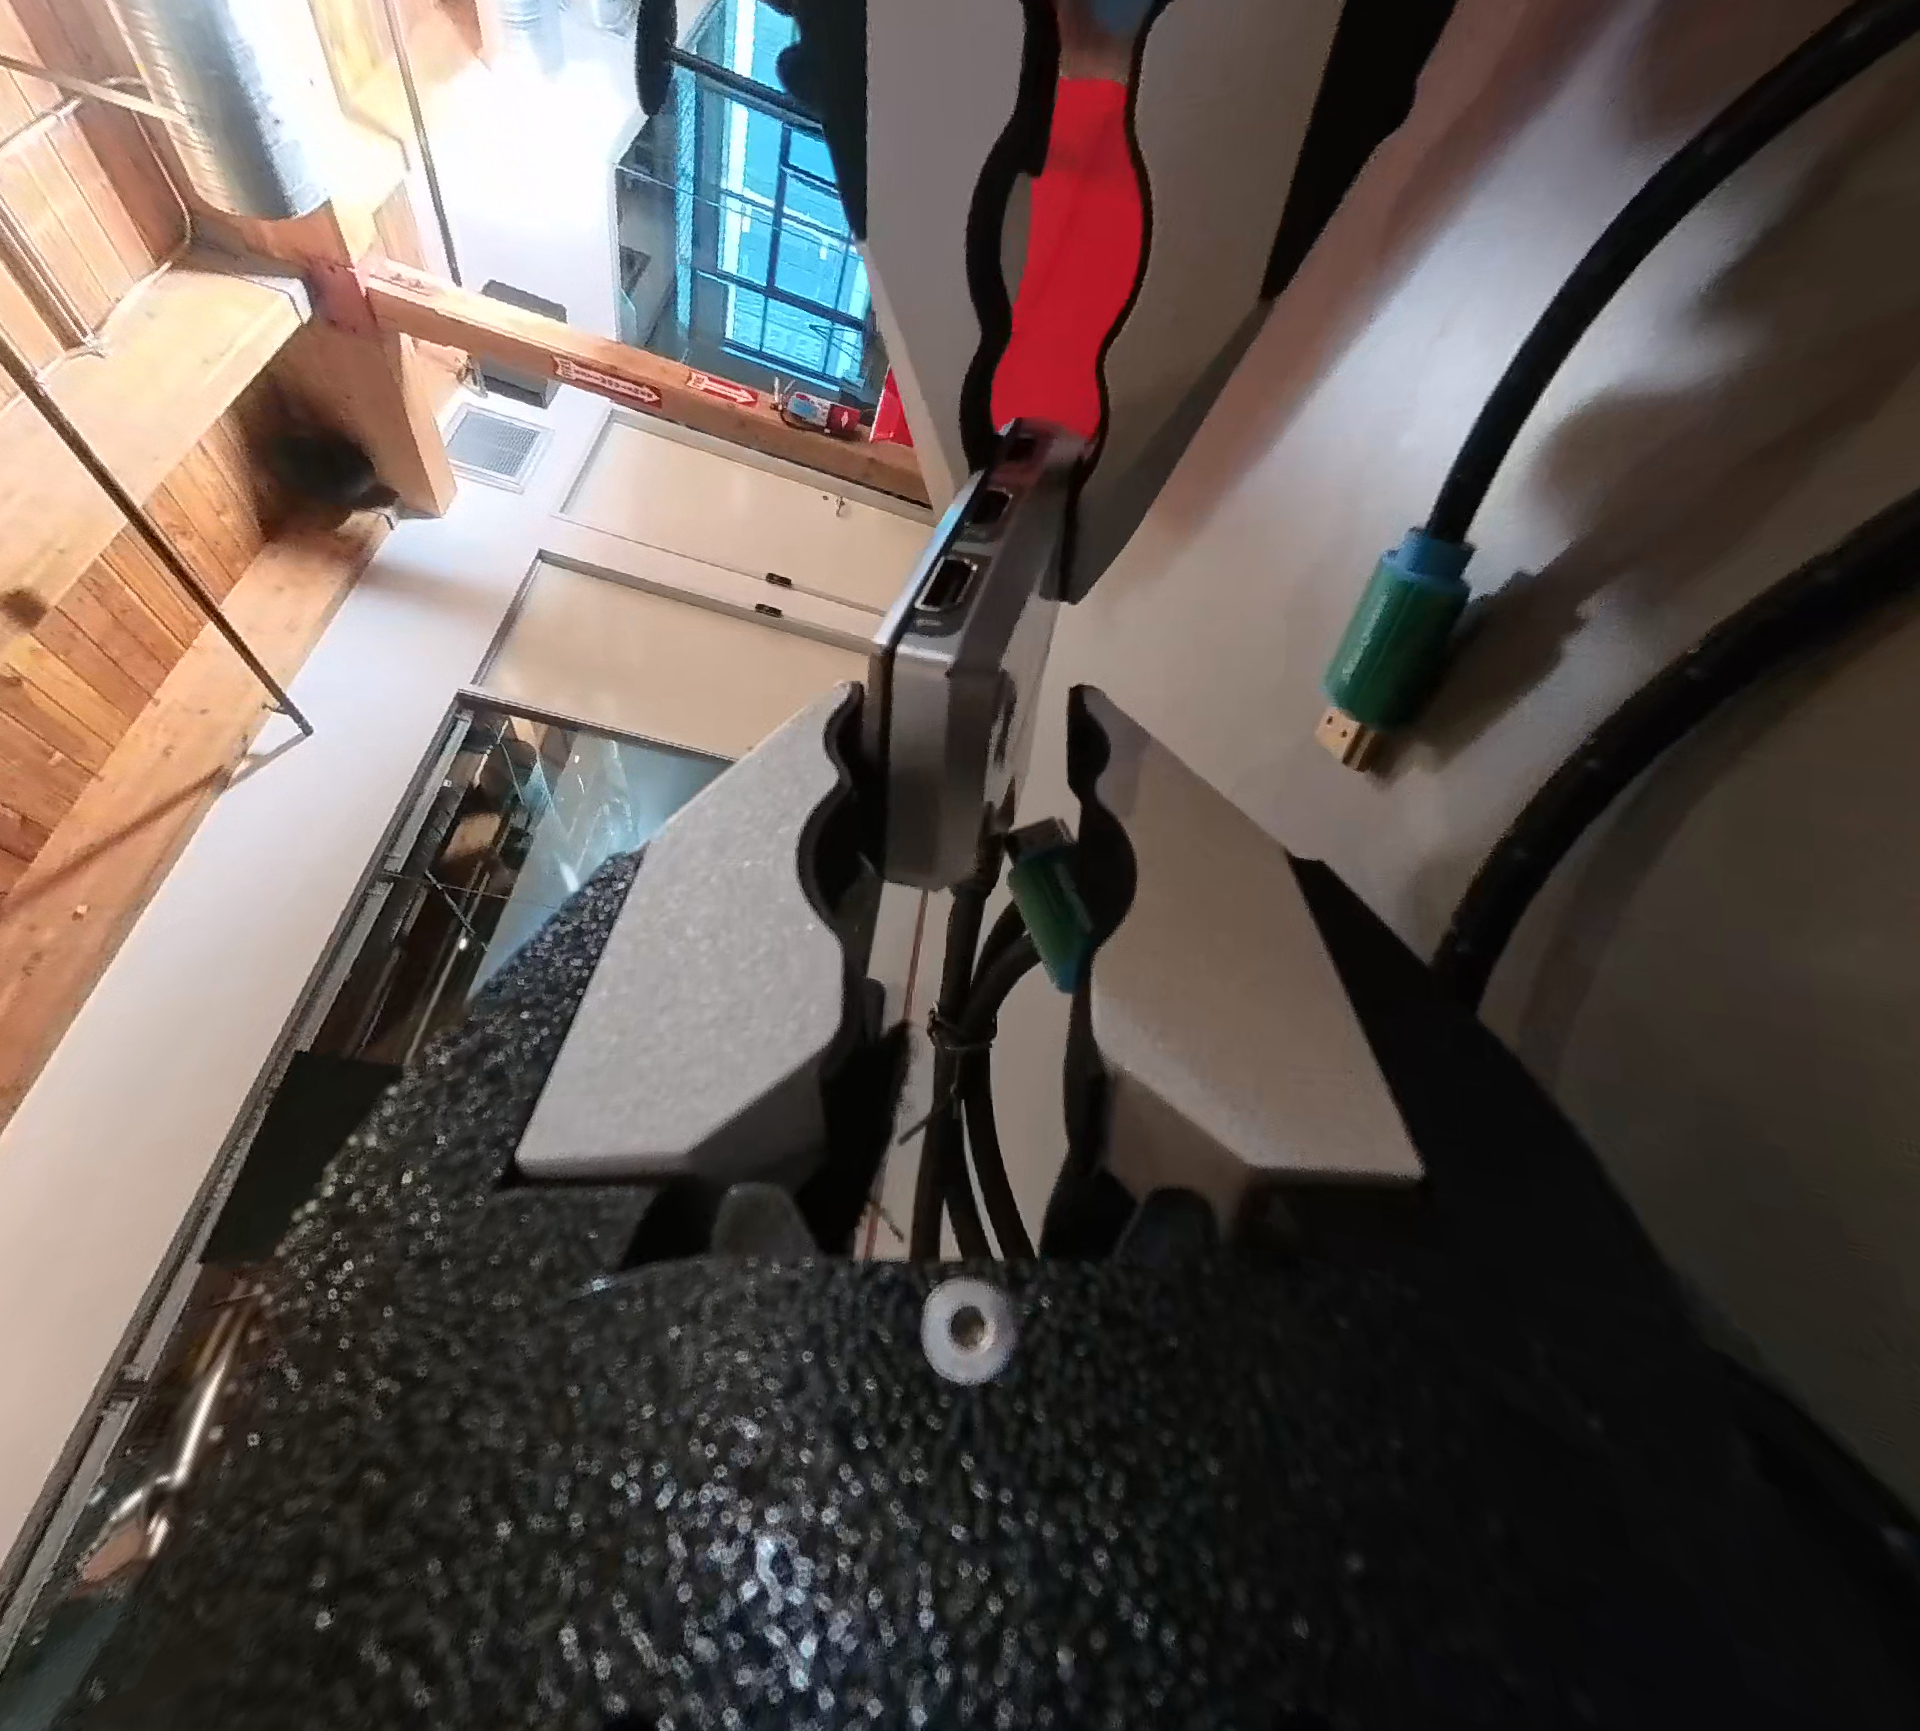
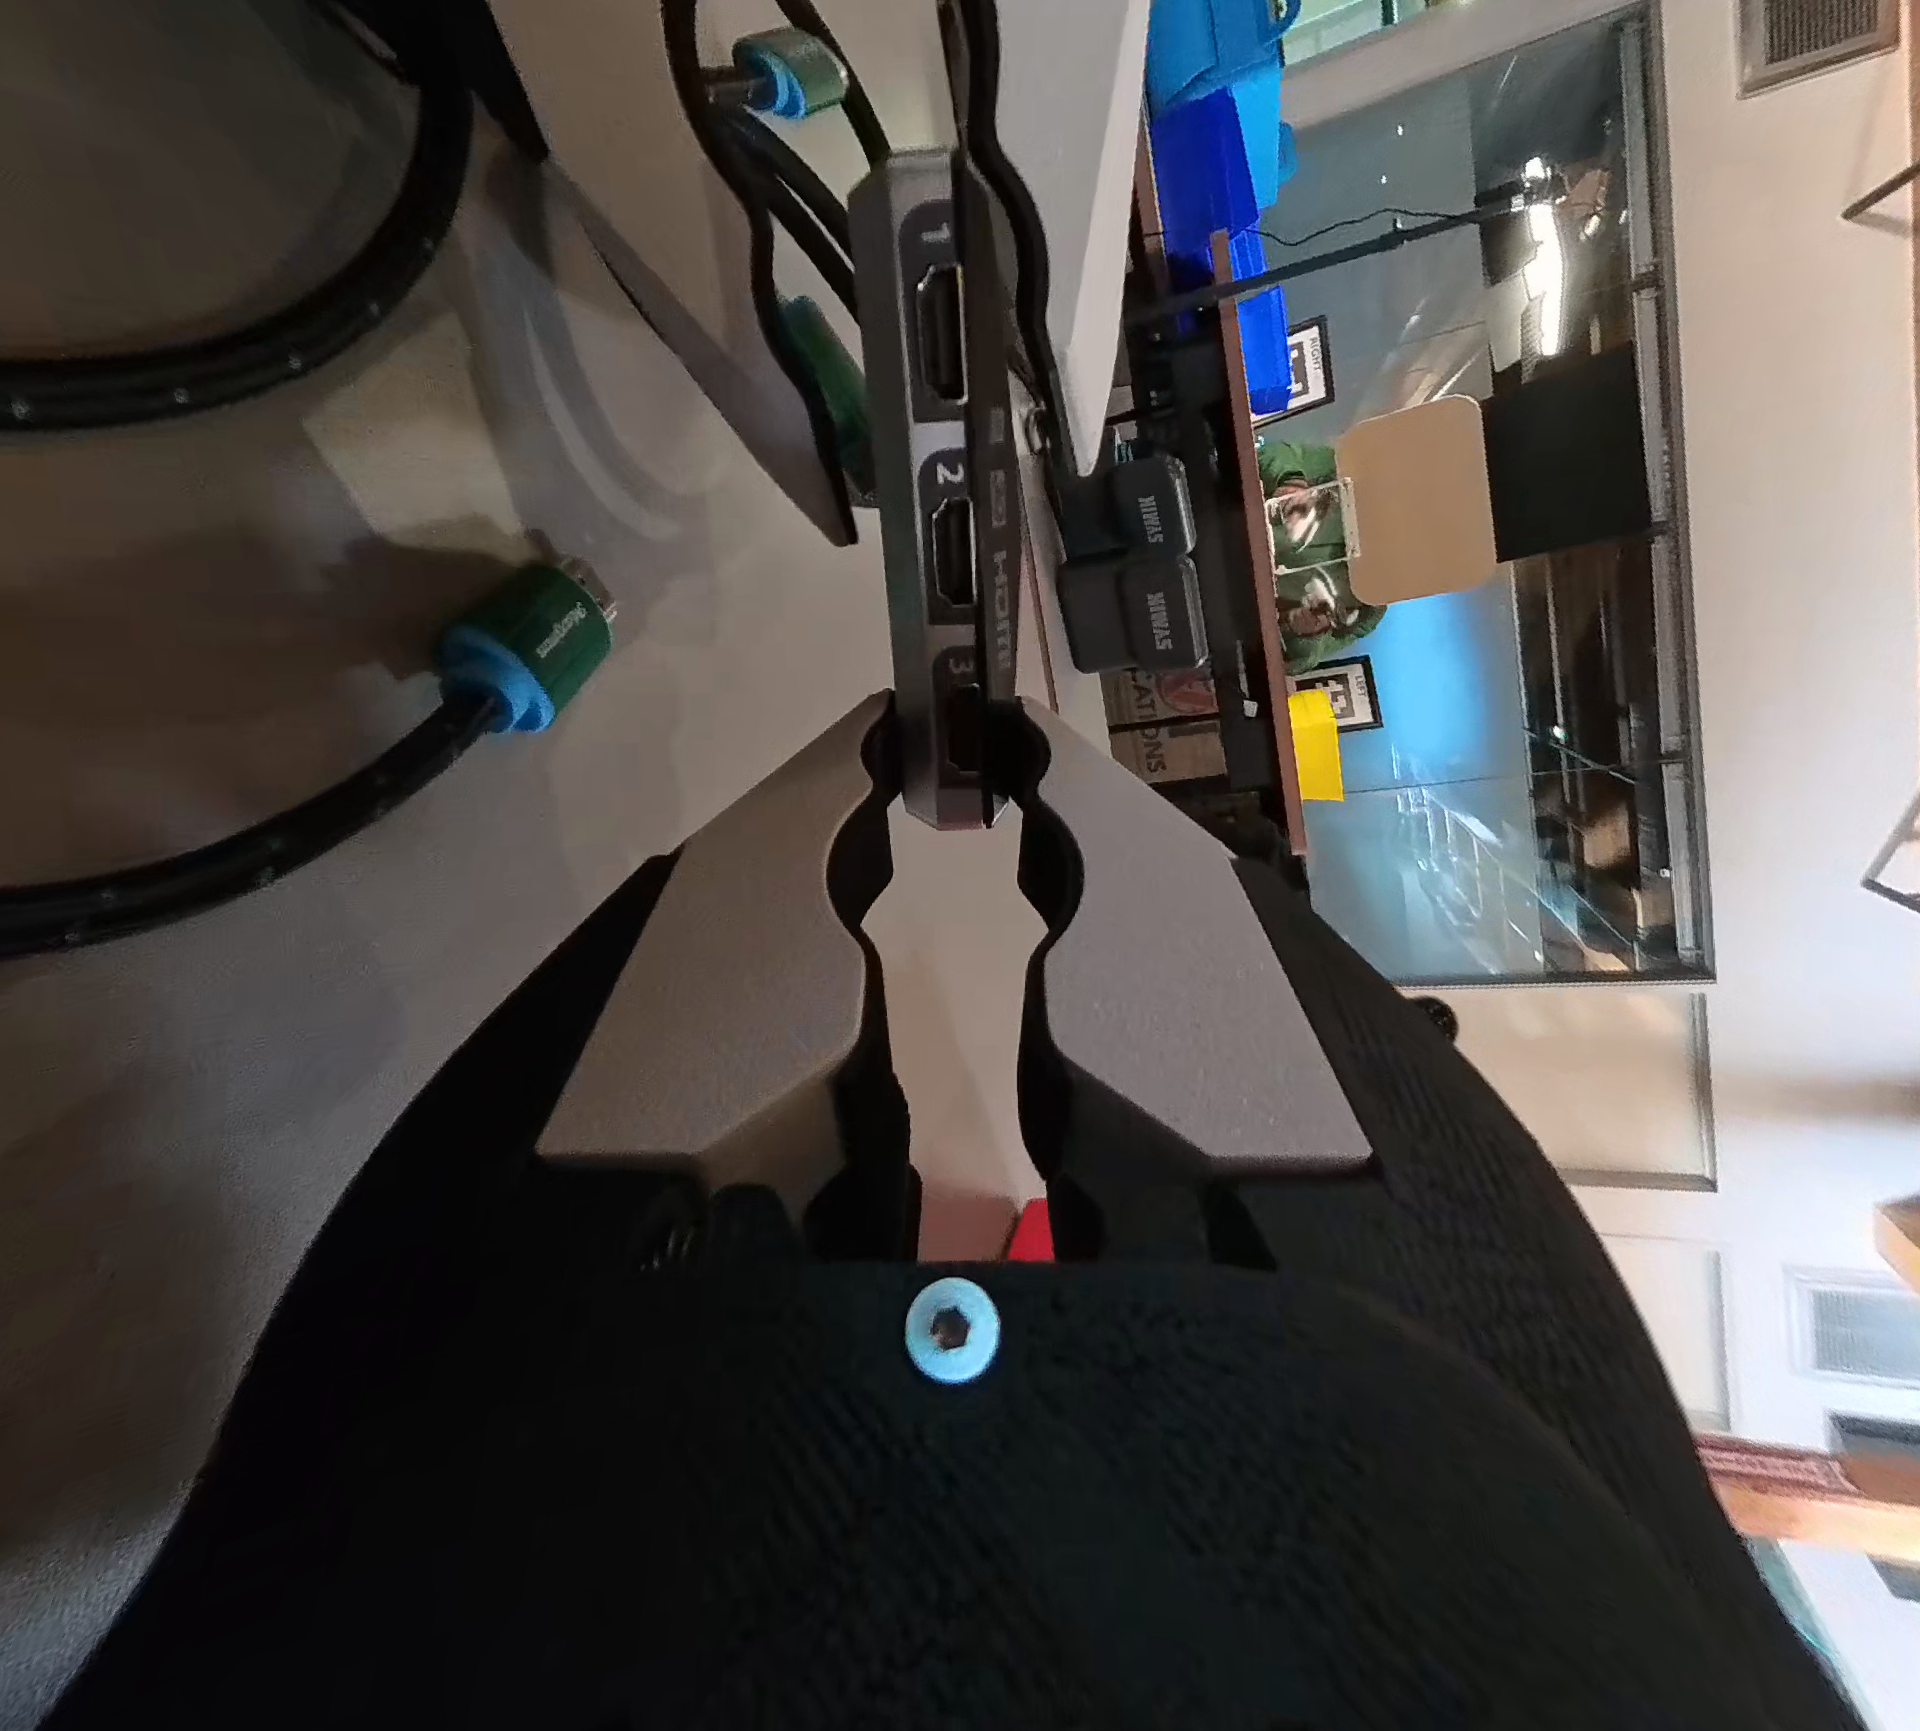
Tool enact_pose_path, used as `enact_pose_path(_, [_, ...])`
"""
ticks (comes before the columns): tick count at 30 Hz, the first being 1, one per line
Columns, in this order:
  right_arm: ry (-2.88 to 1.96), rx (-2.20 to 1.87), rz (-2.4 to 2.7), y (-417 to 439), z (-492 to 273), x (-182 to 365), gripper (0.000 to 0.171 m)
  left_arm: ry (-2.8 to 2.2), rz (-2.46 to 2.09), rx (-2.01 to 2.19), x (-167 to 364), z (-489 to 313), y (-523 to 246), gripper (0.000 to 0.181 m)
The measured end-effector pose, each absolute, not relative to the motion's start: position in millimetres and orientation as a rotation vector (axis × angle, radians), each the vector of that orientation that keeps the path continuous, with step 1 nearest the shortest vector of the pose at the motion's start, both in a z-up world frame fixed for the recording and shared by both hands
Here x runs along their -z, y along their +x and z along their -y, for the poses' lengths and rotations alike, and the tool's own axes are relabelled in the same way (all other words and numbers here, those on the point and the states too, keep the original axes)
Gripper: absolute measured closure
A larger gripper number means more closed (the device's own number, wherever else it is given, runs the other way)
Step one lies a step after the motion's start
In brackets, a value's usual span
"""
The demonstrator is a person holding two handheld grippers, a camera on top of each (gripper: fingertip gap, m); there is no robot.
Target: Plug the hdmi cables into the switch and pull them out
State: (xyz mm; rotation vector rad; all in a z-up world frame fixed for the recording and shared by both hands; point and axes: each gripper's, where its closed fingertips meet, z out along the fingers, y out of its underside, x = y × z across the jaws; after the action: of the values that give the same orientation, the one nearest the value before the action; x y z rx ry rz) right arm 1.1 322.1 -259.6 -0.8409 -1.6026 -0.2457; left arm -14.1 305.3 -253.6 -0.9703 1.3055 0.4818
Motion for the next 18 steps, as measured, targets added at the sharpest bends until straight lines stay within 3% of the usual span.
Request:
enact_pose_path(4, [-0.846,0.263,1.601,2,-325,261,0.153,-1.017,-1.345,-0.499,258,-308,-16,0.162])
enact_pose_path(11, [-1.151,-0.024,1.332,19,-349,244,0.132,-1.069,-1.05,-0.565,216,-322,-44,0.163])
enact_pose_path(18, [-1.498,-0.498,1.423,8,-327,283,0.135,-1.206,-0.705,-0.483,199,-341,-111,0.163])
